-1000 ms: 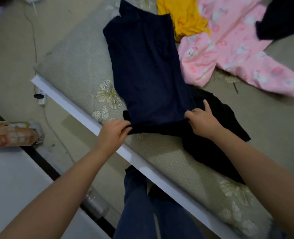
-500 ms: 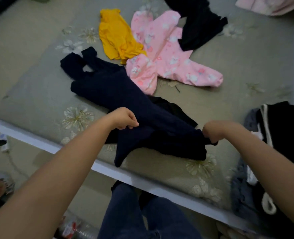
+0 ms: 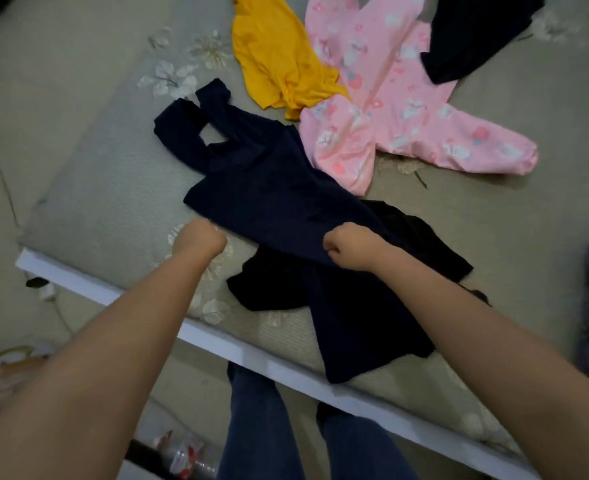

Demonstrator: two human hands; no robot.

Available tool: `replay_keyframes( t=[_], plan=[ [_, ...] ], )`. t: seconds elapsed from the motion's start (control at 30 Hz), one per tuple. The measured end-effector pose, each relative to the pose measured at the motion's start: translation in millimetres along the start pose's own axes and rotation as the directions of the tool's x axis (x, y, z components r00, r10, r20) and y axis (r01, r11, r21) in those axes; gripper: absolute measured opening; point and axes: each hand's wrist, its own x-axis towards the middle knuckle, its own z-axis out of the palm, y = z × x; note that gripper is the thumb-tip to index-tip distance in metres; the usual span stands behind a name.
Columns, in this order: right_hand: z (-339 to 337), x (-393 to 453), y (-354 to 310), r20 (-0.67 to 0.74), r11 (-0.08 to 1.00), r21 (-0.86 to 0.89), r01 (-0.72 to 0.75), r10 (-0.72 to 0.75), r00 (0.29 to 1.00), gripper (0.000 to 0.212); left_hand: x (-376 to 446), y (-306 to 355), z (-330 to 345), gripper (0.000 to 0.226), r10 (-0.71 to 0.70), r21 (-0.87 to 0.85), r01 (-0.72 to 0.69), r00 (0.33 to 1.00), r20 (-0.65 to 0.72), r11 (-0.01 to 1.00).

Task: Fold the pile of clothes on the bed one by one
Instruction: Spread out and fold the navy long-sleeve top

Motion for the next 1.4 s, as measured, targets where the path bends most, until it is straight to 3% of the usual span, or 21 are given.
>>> replay_keyframes(
  t=[0.13,0.27,0.4,0.5,0.6,0.63,0.77,0.87,0.93,1.0,1.07,1.17,1.23,1.27,1.37,1.4],
  plan=[
    [2.3,91.1,-37.0,-0.106,0.998,0.065,-0.003,0.01,0.994,0.022,75.6,-38.0,-1.8,0.04,0.033,-0.104,-0.033,0.999,0.0,0.994],
    [3.5,173.5,-59.1,-0.152,0.977,0.173,-0.128,0.155,0.976,0.023,150.0,-69.1,13.3,0.036,0.044,-0.198,-0.057,0.997,-0.068,0.979],
    [13.5,240.4,-84.2,-0.189,0.899,0.382,-0.215,0.304,0.934,0.025,201.0,-85.6,36.8,0.043,0.144,-0.34,-0.182,0.98,-0.135,0.923],
    [24.1,280.7,-104.9,-0.125,0.798,0.507,-0.325,0.441,0.889,0.035,213.6,-96.2,44.9,0.036,0.128,-0.486,-0.205,0.974,-0.187,0.849],
    [29.5,313.5,-122.0,0.056,0.586,0.659,-0.472,0.587,0.808,0.043,201.0,-115.2,48.2,0.025,0.311,-0.494,-0.356,0.934,-0.173,0.793],
    [30.8,320.4,-128.1,0.094,0.565,0.65,-0.508,0.604,0.792,0.044,194.0,-122.4,47.0,0.022,0.393,-0.477,-0.429,0.902,-0.181,0.767],
    [42.6,325.7,-143.9,0.049,0.736,0.379,-0.56,0.589,0.807,0.032,178.0,-149.8,42.5,0.026,0.594,-0.318,-0.626,0.778,-0.205,0.712],
    [38.7,307.3,-134.7,-0.003,0.731,0.487,-0.478,0.548,0.836,0.02,180.8,-157.7,32.4,0.026,0.509,-0.339,-0.541,0.84,-0.187,0.769],
    [33.8,275.7,-119.5,0.0,0.579,0.718,-0.386,0.554,0.832,0.019,185.8,-151.0,21.9,0.026,0.479,-0.342,-0.531,0.847,-0.231,0.775],
    [31.9,229.7,-104.0,0.03,0.361,0.885,-0.295,0.587,0.809,0.021,189.7,-128.7,6.0,0.024,0.533,-0.303,-0.609,0.791,-0.301,0.733],
    [36.3,181.7,-91.5,0.102,0.142,0.96,-0.239,0.62,0.778,0.022,189.0,-92.4,-10.7,0.024,0.615,-0.262,-0.716,0.693,-0.375,0.647],
    [46.8,111.6,-72.7,0.174,-0.102,0.984,-0.146,0.733,0.658,0.022,177.5,-23.4,-18.4,0.024,0.765,-0.159,-0.858,0.509,-0.395,0.489],
    [58.6,71.2,-63.1,0.206,-0.177,0.978,-0.106,0.781,0.59,0.022,165.4,17.2,-9.0,0.03,0.869,-0.04,-0.909,0.41,-0.276,0.416],
    [65.4,53.6,-61.0,0.223,-0.202,0.974,-0.102,0.789,0.572,0.022,159.2,33.3,-0.2,0.034,0.901,0.007,-0.916,0.395,-0.178,0.402],
    [87.1,7.1,-58.1,0.276,-0.26,0.96,-0.105,0.808,0.521,0.023,136.5,66.2,34.8,0.048,0.878,0.112,-0.894,0.447,0.172,0.433],
    [94.0,-5.6,-56.7,0.291,-0.282,0.955,-0.095,0.82,0.494,0.023,128.9,72.1,46.1,0.051,0.866,0.134,-0.894,0.448,0.221,0.428]
  ],
)
